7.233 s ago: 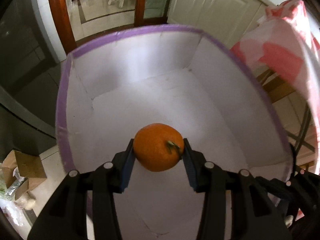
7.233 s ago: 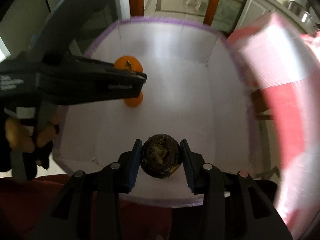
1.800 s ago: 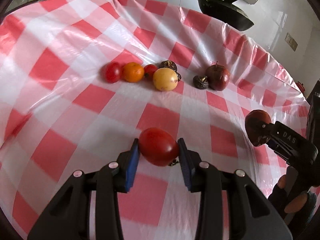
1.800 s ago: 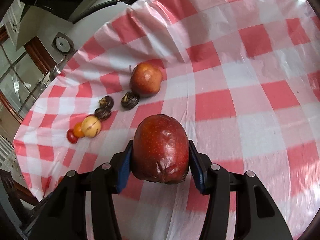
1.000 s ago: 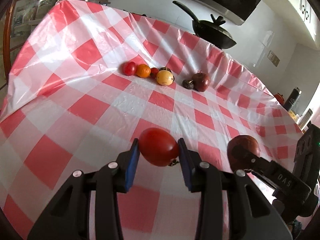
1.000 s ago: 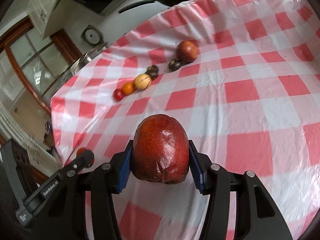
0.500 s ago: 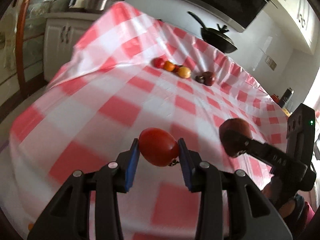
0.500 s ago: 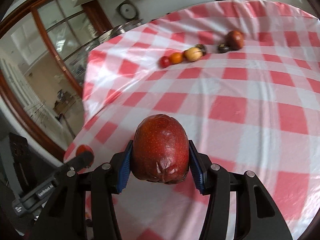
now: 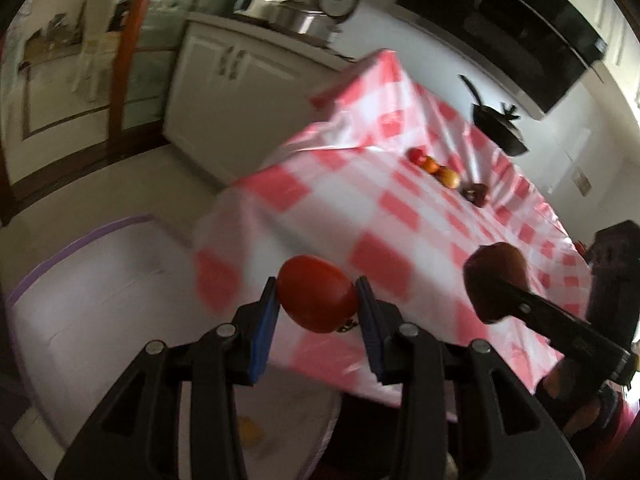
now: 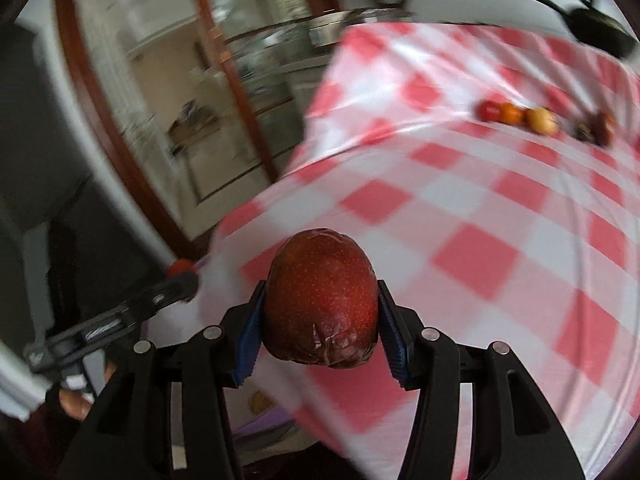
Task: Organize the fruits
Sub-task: 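Carry the tomato and the apple with both tools over the white box, then open the left tool to drop the tomato while the right tool drops the apple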
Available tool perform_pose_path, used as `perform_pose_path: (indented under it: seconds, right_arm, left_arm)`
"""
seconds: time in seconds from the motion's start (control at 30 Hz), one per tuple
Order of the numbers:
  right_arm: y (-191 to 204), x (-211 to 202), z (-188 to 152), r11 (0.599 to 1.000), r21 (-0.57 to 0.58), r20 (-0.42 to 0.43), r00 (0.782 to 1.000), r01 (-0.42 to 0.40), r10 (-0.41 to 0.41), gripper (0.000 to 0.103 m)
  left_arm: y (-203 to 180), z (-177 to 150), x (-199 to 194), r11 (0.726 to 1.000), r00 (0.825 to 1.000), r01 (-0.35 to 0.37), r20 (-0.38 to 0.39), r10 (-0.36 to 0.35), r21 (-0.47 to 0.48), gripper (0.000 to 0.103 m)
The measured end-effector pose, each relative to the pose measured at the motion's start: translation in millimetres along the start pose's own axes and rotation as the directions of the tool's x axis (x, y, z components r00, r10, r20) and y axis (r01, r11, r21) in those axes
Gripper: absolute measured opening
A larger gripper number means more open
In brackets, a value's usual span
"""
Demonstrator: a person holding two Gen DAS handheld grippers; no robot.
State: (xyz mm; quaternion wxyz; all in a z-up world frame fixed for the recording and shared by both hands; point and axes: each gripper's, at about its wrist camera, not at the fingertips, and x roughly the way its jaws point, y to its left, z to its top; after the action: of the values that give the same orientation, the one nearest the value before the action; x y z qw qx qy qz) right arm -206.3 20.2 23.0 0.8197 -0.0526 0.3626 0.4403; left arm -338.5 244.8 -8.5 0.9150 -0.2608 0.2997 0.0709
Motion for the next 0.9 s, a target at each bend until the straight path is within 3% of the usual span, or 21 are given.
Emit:
perform_pose_path:
  seconds: [0.23, 0.4, 0.5, 0.6, 0.73, 0.9]
  right_arm:
    - [74.7, 40.2, -14.8, 0.974, -0.209, -0.143, 0.988, -0.093, 0.063, 0.051]
    - [115.0, 84.0, -41.7, 0.929, -0.334, -0.297, 0.953, -0.161, 0.059, 0.051]
    - [134.0, 111.7, -60.9, 0.903, -0.381, -0.386, 0.922, -0.198, 0.039, 0.051]
    - [149.6, 133.1, -80.6, 0.872, -0.436, -0.453, 0.891, -0.224, 0.002, 0.051]
    - [167.4, 163.4, -100.9, 0.833, -0.492, -0.522, 0.851, -0.253, -0.050, 0.051]
    - [181.9, 185.9, -120.2, 0.792, -0.541, -0.568, 0.817, -0.282, -0.097, 0.051]
  left_arm:
    - [47.5, -15.1, 1.3, 0.993, 0.994, -0.097, -0.055, 0.093, -0.068, 0.039]
    - [82.0, -20.1, 8.4, 0.970, 0.969, -0.224, -0.128, 0.211, -0.099, 0.039]
    - [108.8, -20.5, 13.2, 0.948, 0.946, -0.294, -0.181, 0.269, -0.125, 0.039]
    - [135.0, -23.0, 19.6, 0.920, 0.910, -0.373, -0.238, 0.339, -0.116, 0.039]
    - [156.3, -27.7, 27.8, 0.895, 0.873, -0.430, -0.307, 0.379, -0.119, 0.039]
    - [177.7, -33.6, 34.0, 0.871, 0.840, -0.477, -0.351, 0.413, -0.118, 0.039]
